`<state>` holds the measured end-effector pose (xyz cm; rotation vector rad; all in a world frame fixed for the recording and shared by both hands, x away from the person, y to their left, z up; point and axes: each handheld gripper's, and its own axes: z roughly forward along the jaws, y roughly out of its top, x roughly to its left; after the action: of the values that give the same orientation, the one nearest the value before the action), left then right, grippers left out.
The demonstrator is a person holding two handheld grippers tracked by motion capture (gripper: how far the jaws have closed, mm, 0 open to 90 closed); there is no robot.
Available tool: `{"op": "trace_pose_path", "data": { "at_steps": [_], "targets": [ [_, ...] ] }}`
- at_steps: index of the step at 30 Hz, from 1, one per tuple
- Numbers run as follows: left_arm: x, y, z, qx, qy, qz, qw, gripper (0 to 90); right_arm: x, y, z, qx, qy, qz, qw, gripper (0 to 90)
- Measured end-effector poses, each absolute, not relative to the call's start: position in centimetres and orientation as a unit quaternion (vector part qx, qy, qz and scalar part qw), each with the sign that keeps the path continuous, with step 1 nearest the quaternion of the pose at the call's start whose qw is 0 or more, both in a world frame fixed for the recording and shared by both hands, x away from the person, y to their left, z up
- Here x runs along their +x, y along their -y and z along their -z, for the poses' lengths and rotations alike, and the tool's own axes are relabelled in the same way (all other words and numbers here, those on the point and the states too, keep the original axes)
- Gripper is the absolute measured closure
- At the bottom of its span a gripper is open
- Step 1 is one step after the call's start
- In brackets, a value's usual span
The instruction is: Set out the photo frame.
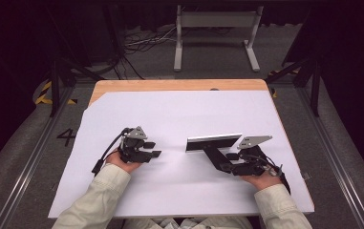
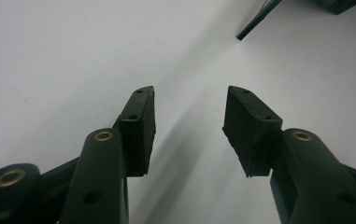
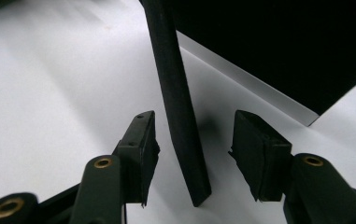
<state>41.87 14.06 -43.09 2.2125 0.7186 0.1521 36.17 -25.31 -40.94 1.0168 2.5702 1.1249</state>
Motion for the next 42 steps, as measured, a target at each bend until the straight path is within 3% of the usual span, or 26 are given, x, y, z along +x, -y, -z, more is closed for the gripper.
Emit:
{"op": "trace_pose_path", "data": {
  "at_steps": [8, 17, 33, 42],
  "targets": [
    [41.8, -14.3, 42.7, 0.867, -0.284, -0.088, 0.401, 53.1, 35.8, 26.5, 39.8, 0.341, -0.852, -0.387, 0.091, 49.2],
    [42.0, -14.5, 42.5, 0.861, -0.31, -0.07, 0.396, 57.0, 35.5, 28.4, 38.6, 0.349, -0.839, -0.401, 0.115, 51.7],
    [41.8, -14.1, 42.6, 0.866, -0.295, -0.069, 0.399, 60.5, 35.8, 29.8, 38.5, 0.358, -0.833, -0.393, 0.152, 50.8],
    [41.7, -13.7, 42.3, 0.858, -0.301, -0.06, 0.412, 66.8, 35.7, 30.3, 38.6, 0.362, -0.833, -0.379, 0.178, 50.6]
  ]
}}
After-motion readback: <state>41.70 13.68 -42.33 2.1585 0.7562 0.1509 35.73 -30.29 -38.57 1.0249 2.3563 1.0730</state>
